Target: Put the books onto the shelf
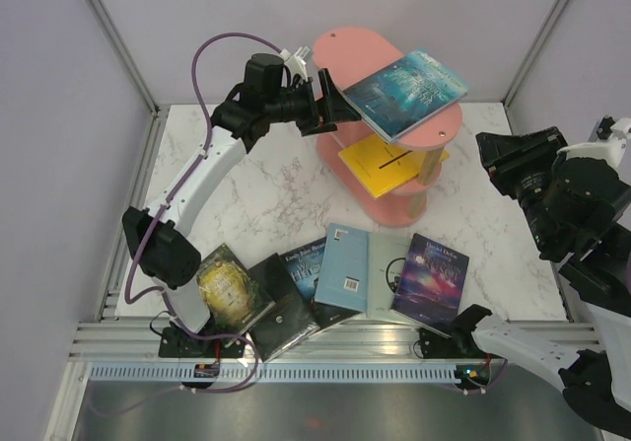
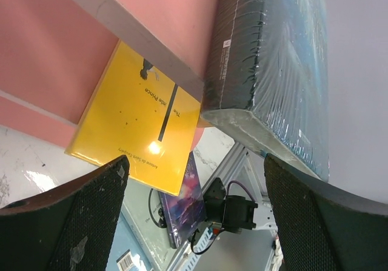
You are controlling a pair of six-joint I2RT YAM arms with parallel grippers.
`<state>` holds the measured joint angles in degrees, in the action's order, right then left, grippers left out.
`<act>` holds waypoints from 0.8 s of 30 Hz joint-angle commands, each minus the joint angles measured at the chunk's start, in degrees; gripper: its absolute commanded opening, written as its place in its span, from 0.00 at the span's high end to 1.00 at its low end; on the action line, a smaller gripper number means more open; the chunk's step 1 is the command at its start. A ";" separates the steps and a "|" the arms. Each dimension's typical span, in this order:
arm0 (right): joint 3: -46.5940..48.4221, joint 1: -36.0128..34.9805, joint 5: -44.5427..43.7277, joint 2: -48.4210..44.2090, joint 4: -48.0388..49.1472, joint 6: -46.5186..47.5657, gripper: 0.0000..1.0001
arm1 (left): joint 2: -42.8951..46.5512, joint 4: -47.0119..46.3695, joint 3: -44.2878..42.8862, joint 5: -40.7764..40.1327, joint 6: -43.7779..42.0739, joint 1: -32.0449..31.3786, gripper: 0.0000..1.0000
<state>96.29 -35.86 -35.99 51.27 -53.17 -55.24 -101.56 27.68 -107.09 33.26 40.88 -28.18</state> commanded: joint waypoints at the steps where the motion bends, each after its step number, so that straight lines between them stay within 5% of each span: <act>1: 1.27 -0.18 -0.49 0.85 -0.71 1.98 0.63 | 1.79 -1.67 -0.32 0.67 0.78 0.76 0.07; 11: -5.93 -0.18 9.96 -0.02 -3.16 4.10 0.51 | 23.85 0.53 24.86 -1.97 -4.49 6.48 0.00; 14: -13.04 -0.09 11.90 -3.79 -4.22 0.85 0.20 | 30.44 0.36 37.68 -0.92 -3.88 6.39 0.00; 15: -16.71 -0.18 12.60 -5.98 -4.40 0.32 0.02 | 33.41 0.01 41.14 -0.65 -3.45 6.39 0.00; 19: -22.80 -0.18 13.14 -9.07 -11.93 -3.71 0.02 | 40.18 -3.50 58.61 2.50 -0.64 5.95 0.00; 24: -34.72 -0.09 16.11 -13.11 -16.44 -8.73 0.02 | 41.62 -7.72 67.79 3.92 1.21 1.56 0.01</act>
<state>67.44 -35.88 -22.81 39.59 -64.42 -59.33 -61.71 25.15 -41.19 33.82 40.49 -24.32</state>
